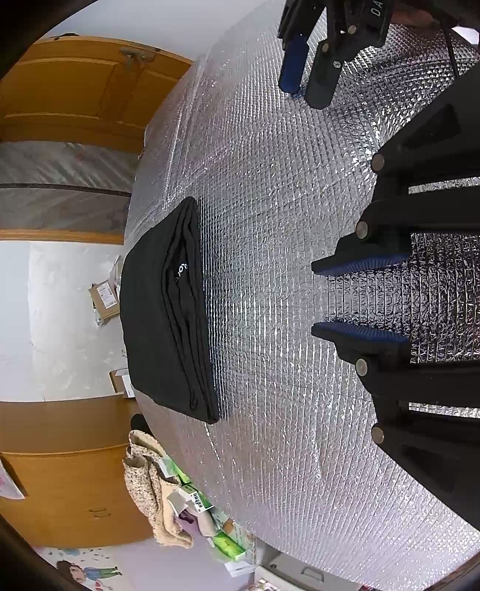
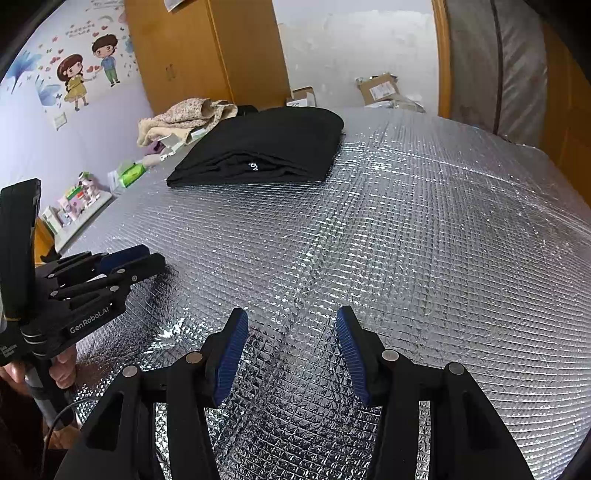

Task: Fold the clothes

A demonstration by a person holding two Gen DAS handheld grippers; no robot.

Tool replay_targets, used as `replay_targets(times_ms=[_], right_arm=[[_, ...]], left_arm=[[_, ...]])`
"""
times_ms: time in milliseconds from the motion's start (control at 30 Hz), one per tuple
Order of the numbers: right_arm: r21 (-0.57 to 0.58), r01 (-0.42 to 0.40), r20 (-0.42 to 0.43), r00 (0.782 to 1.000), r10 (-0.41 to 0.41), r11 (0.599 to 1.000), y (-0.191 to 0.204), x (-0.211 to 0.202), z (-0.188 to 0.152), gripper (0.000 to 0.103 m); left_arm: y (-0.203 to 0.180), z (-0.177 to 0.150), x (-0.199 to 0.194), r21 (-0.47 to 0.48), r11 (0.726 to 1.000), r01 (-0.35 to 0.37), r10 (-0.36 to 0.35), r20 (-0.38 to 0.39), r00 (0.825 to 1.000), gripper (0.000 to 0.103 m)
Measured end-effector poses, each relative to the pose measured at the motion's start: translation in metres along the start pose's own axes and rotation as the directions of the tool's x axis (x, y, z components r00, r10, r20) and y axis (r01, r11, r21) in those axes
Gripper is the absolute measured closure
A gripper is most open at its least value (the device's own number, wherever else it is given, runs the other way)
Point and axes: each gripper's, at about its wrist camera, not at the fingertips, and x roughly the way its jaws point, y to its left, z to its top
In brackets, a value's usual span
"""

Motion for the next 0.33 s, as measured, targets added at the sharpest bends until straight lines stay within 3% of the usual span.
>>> replay_targets(times_ms=[333], right_arm=[[-0.009,0.007,-0.005,1.000,-0.007,1.000,-0.0017,0.0013,0.0009,0.050]], left_arm=[[0.0059,0.0002,-0.0018,-0.023,0.999,0.027,-0.027,0.003,1.000,0.076]])
